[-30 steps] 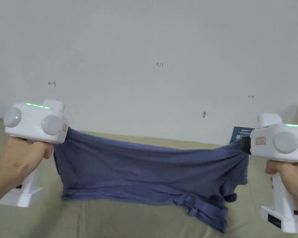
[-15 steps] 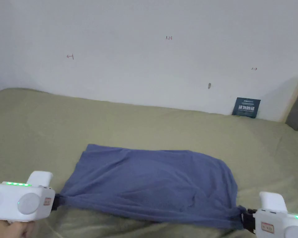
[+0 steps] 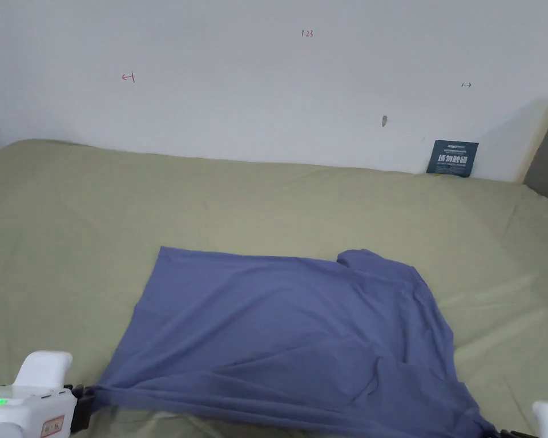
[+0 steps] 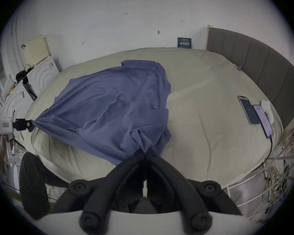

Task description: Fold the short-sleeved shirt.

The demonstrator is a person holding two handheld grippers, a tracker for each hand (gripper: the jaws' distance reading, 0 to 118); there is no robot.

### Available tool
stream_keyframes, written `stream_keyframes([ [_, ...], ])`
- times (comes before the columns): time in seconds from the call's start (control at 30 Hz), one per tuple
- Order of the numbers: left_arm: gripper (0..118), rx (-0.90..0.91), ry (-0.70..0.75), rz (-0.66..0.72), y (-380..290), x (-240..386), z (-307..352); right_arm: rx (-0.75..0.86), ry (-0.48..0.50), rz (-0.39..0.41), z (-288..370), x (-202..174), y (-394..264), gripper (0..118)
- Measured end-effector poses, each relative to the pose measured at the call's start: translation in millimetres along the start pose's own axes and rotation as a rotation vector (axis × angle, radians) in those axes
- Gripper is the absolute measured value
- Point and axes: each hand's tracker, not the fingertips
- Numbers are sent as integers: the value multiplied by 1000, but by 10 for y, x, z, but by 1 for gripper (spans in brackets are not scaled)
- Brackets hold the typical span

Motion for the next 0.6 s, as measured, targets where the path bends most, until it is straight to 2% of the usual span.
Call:
stream_keyframes([
  [0.3,2,-15,-15,0,-209,63,87,-18,1,13,-2,-13,-38,4],
  [0.33,3,-15,-22,0,-206,62,81,-19,-2,12,-4,-20,-41,11],
  [0.37,15,-14,-23,-2,-209,63,76,-13,1,6,6,-20,-35,33],
  [0.4,63,-13,-4,1,-209,72,75,-3,2,-2,20,-29,-31,82],
  [0.43,101,-31,32,15,-196,78,52,11,-27,-15,34,-46,-23,107],
  [0.47,116,-30,15,37,-194,55,51,23,-28,-27,56,-59,-13,115],
  [0.6,117,47,-6,82,-109,109,271,87,-14,-43,192,-135,62,115],
])
